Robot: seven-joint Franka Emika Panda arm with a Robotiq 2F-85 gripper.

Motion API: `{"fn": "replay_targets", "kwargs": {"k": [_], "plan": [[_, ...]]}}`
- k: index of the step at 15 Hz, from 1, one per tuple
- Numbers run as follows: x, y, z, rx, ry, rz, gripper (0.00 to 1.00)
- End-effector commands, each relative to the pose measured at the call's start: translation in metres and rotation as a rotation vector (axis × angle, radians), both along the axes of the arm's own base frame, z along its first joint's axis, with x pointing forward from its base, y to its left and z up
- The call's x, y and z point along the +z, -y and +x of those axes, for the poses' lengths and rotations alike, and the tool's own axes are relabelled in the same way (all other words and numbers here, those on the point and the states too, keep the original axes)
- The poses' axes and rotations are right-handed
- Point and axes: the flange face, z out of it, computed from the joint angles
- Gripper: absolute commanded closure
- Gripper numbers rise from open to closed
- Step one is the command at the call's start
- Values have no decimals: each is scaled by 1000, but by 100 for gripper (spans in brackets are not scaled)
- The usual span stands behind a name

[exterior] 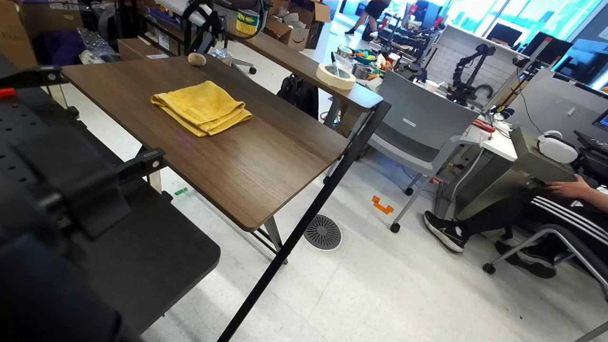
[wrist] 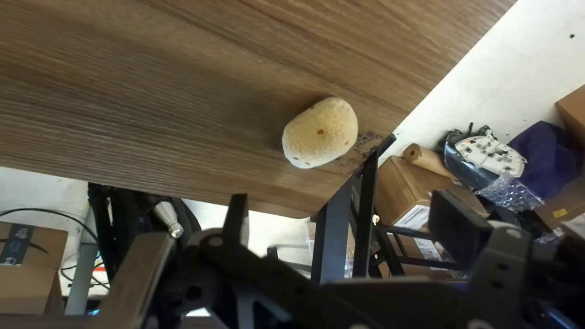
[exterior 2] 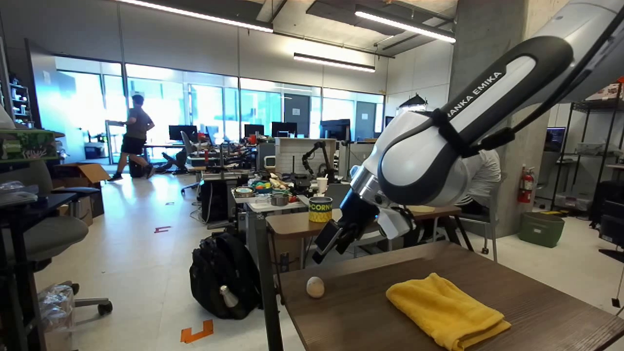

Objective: Wipe the table

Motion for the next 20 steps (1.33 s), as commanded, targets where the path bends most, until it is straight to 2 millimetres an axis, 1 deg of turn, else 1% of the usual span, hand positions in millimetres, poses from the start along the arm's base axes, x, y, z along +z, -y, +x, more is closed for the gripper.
{"fn": "replay_targets", "kwargs": {"k": [1,3,6,8,9,12,13,14,15,16,20], "plan": [[-20,-17,29,13,-57,18,0],[-29,-24,37,13,-72,6,0],[-41,-28,48,-4,-68,-41,0],[-50,-27,50,-7,-96,-83,0],[-58,-27,50,-7,-119,-104,0],[-69,-28,50,10,-185,-117,0],[-71,-29,50,13,-197,-118,7],[-70,-30,49,21,-201,-118,26],[-70,-31,51,21,-200,-121,32],[-68,-30,52,22,-198,-124,42],[-61,-35,56,23,-187,-118,73]]}}
